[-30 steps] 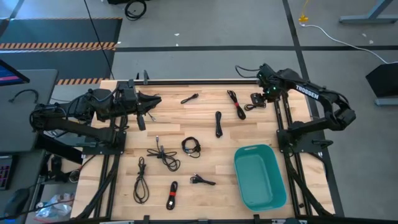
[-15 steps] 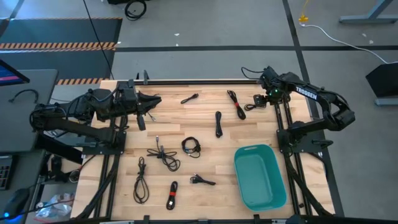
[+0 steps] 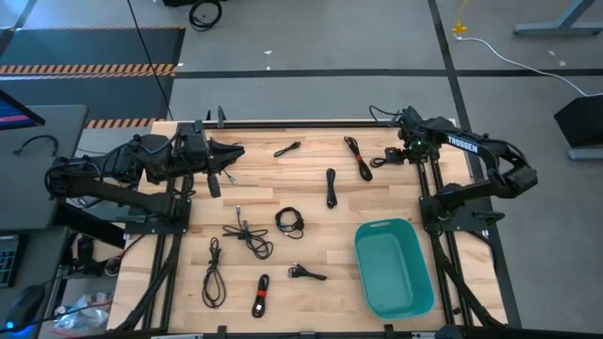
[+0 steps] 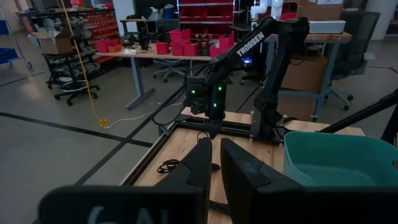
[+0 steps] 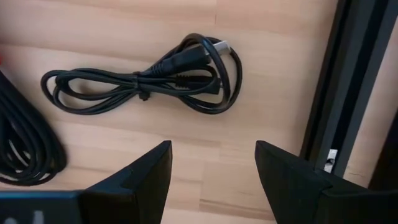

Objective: Pick and place USB-C Cables
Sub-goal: Put the black charger cable into the green bin

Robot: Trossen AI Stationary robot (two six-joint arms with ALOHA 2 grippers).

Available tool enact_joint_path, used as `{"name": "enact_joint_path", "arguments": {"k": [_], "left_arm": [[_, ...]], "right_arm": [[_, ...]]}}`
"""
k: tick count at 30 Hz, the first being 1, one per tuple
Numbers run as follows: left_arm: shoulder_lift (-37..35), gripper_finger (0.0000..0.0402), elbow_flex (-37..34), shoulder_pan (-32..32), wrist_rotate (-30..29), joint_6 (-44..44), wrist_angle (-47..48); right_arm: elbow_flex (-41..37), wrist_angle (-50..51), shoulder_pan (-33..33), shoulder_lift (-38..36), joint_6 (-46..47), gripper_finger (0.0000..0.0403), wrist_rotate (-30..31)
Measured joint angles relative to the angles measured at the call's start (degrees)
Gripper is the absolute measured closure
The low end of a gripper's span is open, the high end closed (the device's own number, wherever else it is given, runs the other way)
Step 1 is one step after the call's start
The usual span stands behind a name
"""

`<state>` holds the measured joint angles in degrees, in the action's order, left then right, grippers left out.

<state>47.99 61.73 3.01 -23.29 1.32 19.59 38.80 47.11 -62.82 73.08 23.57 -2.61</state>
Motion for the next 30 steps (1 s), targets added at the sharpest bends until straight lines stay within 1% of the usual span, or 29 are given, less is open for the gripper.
{"name": "enact_joint_path", "arguments": {"k": [15, 23, 26, 30], "left_arm": [[0.00, 0.0361, 0.00, 0.02, 0.00, 0.00, 0.00], [0.00, 0.0361, 0.00, 0.00, 0.00, 0.00, 0.00], [0.00, 0.0361, 0.00, 0.00, 0.00, 0.00, -0.02], [0.01, 0.0361, 0.00, 0.01, 0.00, 0.00, -0.01]], "right_arm": [[-0.72, -5.74, -1.17, 0.02, 0.66, 0.0167, -0.21], [-0.72, -6.44, -1.17, 0.02, 2.27, 0.0169, -0.85], [-0.72, -7.21, -1.15, 0.04, 3.58, 0.0184, -1.81], [-0.72, -7.35, -1.16, 0.04, 3.79, 0.0234, -1.98]]}}
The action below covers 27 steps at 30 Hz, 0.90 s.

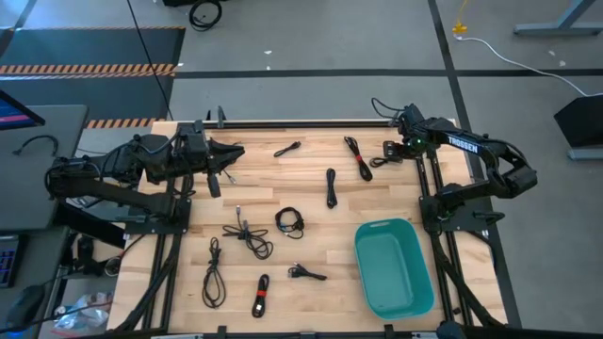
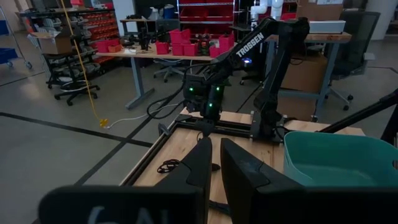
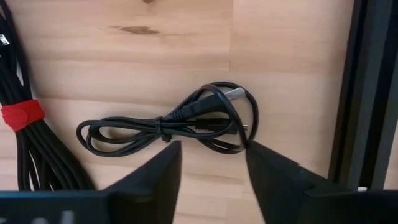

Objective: Pick and place USB-C Cables
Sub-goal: Put the black charger cable into the green bin

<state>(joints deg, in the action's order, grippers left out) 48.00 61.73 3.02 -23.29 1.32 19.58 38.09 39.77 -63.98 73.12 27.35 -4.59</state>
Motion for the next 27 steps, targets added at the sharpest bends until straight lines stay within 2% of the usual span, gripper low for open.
{"name": "enact_joint_path", "arguments": {"k": [7, 9, 17, 27], "left_arm": [[0.00, 0.0361, 0.00, 0.00, 0.00, 0.00, 0.00], [-0.01, 0.0361, 0.00, 0.01, 0.02, 0.00, -0.01], [-0.01, 0.0361, 0.00, 0.00, 0.01, 0.00, -0.01], [0.00, 0.0361, 0.00, -0.01, 0.01, 0.01, 0.00]], "right_arm": [[0.00, 0.06, 0.01, 0.00, -0.10, 0.0365, 0.01], [0.00, 0.18, 0.01, 0.00, -0.41, 0.0392, 0.00], [0.00, 0.31, 0.01, 0.00, -0.55, 0.0396, 0.01], [0.00, 0.63, 0.09, 0.00, -1.64, 0.0324, -1.48]]}}
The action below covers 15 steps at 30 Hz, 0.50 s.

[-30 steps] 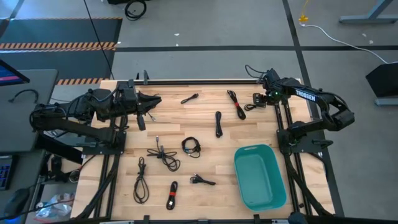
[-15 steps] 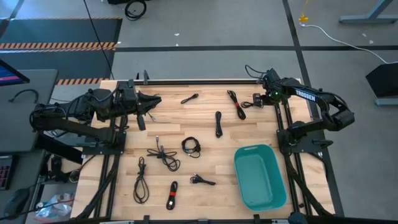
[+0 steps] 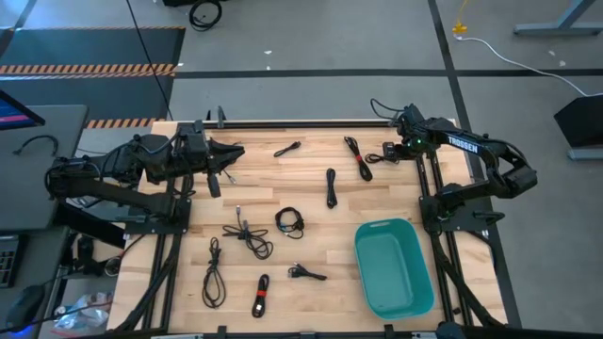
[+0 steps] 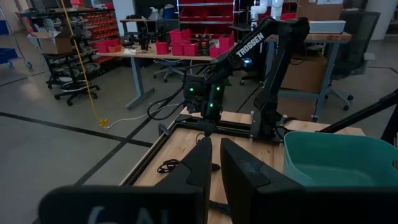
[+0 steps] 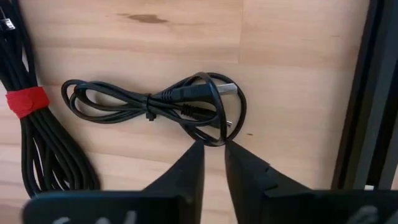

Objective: Pick and place USB-C Cables
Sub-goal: Put the black charger cable into the green bin

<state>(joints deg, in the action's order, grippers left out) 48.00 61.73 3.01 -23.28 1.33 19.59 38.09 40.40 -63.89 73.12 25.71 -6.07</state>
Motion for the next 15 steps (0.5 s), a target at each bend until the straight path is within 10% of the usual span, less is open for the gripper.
{"name": "enact_joint_path", "arguments": {"k": [15], "left_arm": [[0.00, 0.0361, 0.00, 0.02, -0.01, -0.01, -0.01]], "right_arm": [[-0.02, -3.67, -0.01, 0.00, 8.06, 0.0209, 1.02]]}}
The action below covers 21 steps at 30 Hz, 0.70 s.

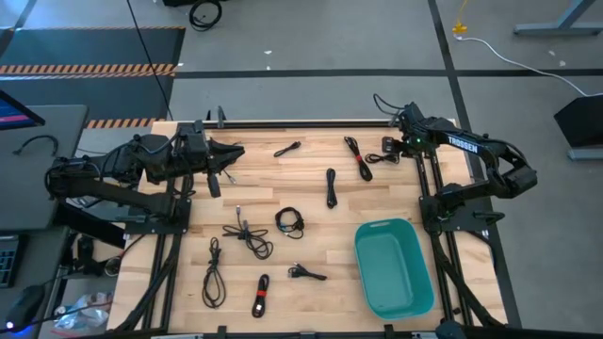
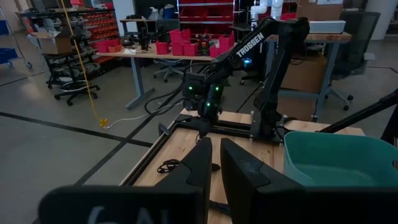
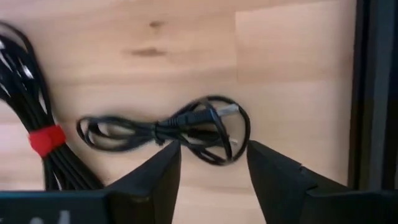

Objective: Pick and place USB-C Cables
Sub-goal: Put the black charger cable into the green bin

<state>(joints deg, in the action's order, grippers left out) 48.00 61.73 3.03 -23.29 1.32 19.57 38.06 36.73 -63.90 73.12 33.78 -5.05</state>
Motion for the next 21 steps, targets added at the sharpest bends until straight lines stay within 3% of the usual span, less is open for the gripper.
{"name": "enact_joint_path", "arguments": {"k": [14, 21], "left_arm": [[-0.01, 0.0361, 0.00, -0.02, 0.00, 0.00, 0.00], [0.01, 0.0361, 0.00, 0.00, 0.02, 0.00, 0.02]], "right_arm": [[0.00, -0.89, 0.07, 0.00, 4.11, 0.0214, 2.01], [0.00, -0.70, 0.09, 0.00, 3.59, 0.0288, 2.00]]}}
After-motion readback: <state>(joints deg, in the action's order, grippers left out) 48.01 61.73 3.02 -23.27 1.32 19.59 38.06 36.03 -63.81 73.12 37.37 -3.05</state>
